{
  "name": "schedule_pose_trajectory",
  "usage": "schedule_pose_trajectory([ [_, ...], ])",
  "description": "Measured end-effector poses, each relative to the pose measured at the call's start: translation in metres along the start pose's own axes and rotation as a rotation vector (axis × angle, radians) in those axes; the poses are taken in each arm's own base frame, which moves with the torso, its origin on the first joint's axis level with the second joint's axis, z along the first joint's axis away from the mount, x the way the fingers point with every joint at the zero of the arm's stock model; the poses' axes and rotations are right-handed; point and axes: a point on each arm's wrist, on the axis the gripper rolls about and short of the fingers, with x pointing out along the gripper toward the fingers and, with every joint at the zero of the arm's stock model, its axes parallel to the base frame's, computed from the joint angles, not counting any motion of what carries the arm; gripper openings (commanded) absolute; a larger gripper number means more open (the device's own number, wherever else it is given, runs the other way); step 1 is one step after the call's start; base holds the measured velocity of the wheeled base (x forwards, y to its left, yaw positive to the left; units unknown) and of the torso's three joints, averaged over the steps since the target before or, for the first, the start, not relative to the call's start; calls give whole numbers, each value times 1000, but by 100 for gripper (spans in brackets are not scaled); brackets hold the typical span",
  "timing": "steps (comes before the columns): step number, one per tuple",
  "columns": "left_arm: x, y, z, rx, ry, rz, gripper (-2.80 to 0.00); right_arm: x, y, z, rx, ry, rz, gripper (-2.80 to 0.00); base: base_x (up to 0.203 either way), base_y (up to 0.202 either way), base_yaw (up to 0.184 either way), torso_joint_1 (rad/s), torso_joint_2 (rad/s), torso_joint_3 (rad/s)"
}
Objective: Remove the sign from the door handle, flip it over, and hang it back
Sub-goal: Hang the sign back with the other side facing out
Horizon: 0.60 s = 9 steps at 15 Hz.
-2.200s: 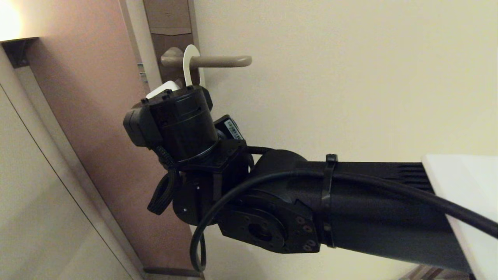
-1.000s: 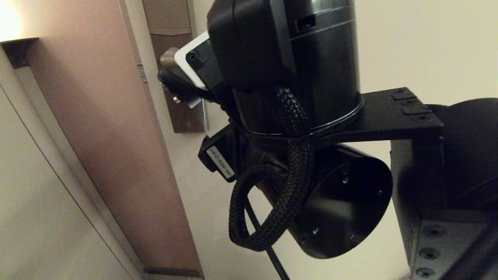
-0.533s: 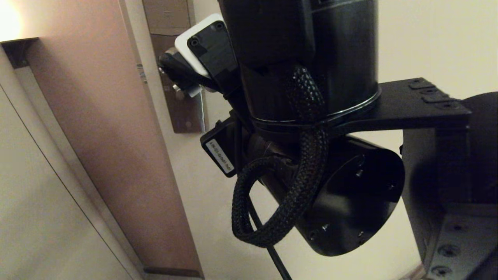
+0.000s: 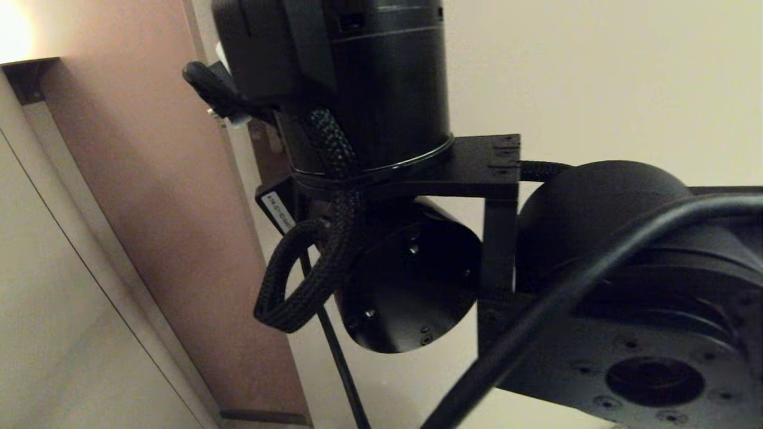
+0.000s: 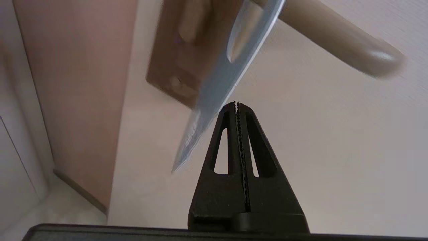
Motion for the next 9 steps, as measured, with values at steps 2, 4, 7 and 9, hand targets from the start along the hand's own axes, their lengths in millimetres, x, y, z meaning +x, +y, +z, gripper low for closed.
schedule_pose_trajectory([
  [2,0,0,0,1,0,0,-280,8,7,2,10,-10,-4,-280,0,0,0,0,0,0],
  [4,0,0,0,1,0,0,-280,14,14,0,9,-10,-4,-280,0,0,0,0,0,0],
  [7,0,0,0,1,0,0,-280,21,24,-5,17,-22,-6,-280,0,0,0,0,0,0],
  [9,0,0,0,0,0,0,-280,26,29,-5,39,-46,-13,-280,0,0,0,0,0,0],
])
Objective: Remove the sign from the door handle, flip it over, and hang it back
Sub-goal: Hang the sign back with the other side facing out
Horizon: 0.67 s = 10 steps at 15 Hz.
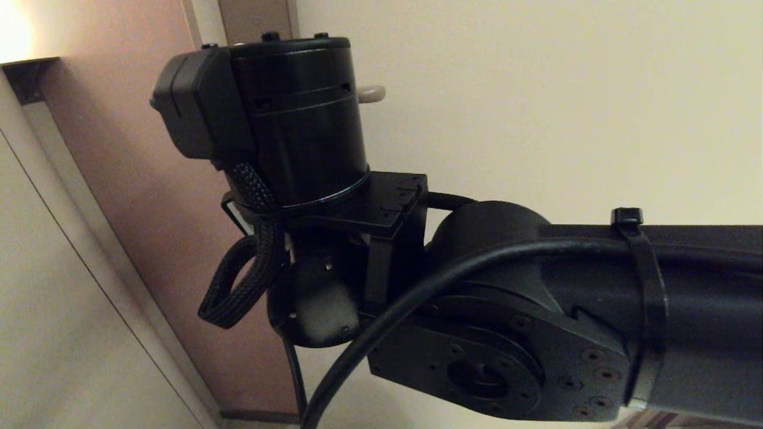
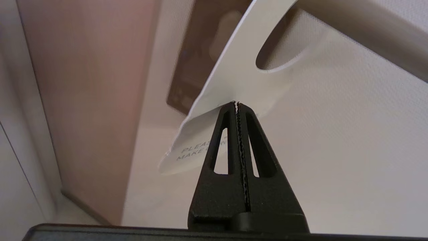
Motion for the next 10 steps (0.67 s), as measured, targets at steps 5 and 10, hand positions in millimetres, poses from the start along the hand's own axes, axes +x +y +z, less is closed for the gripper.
schedule_pose_trajectory([
  [5,0,0,0,0,0,0,-280,10,16,1,23,-80,-14,-280,0,0,0,0,0,0],
  [10,0,0,0,0,0,0,-280,18,33,-9,32,-137,-26,-280,0,0,0,0,0,0],
])
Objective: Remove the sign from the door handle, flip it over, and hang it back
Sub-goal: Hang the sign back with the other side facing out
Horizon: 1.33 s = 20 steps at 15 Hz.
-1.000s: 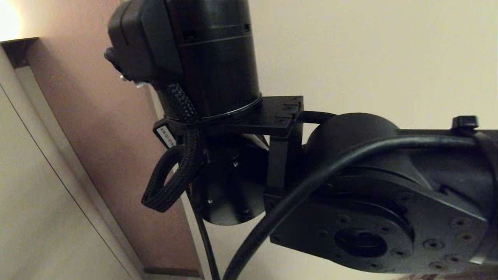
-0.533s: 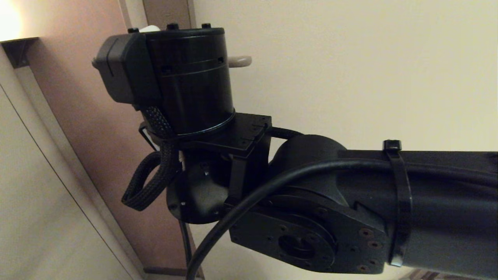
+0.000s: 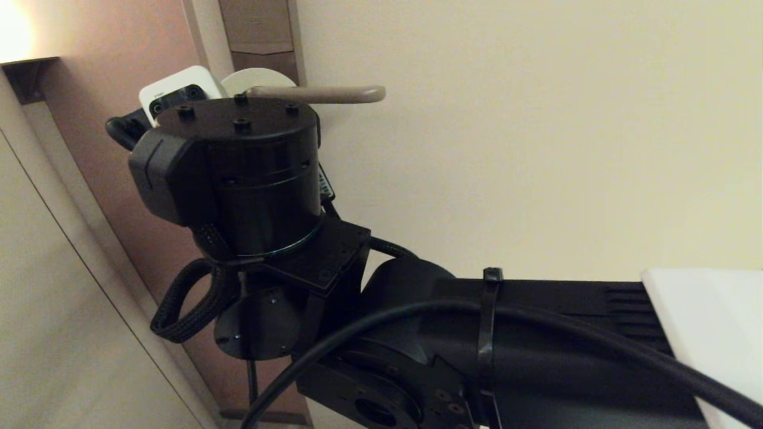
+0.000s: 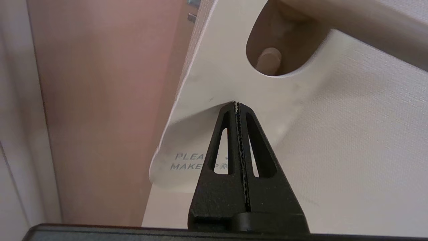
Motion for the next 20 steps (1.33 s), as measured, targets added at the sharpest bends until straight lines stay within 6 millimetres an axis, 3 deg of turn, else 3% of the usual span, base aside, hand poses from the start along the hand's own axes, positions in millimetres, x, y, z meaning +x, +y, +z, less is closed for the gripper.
schedule_pose_trajectory([
  [12,0,0,0,0,0,1,-280,7,23,-20,17,-69,-13,-280,0,0,0,0,0,0],
  [20,0,0,0,0,0,0,-280,31,8,-36,-19,-67,-82,-280,0,0,0,0,0,0],
])
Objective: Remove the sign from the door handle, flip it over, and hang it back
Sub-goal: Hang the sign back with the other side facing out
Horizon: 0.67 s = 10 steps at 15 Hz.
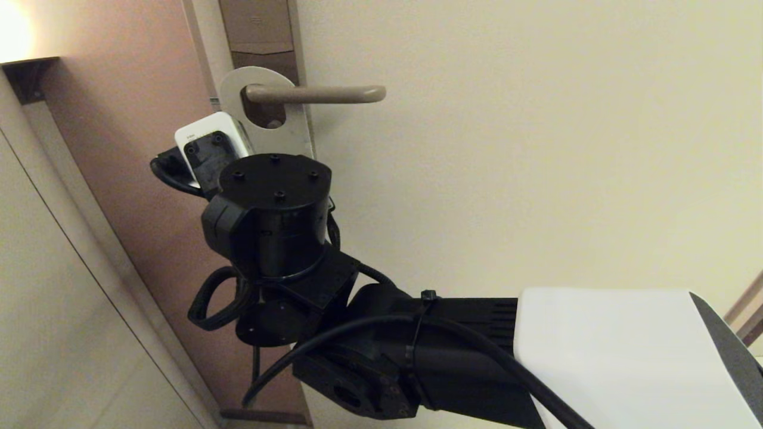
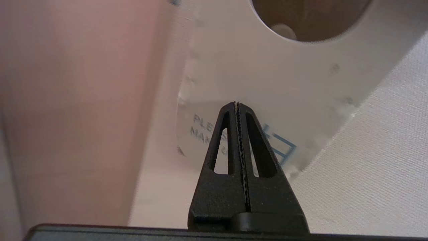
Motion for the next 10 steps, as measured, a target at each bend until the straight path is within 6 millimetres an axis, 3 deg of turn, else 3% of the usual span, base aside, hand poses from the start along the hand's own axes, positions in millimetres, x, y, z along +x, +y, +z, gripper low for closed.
schedule_pose_trajectory([
  [6,0,0,0,0,0,0,-280,-4,-9,-3,-33,30,8,-280,0,0,0,0,0,0],
  [10,0,0,0,0,0,0,-280,-17,-30,-1,-82,76,22,-280,0,0,0,0,0,0],
])
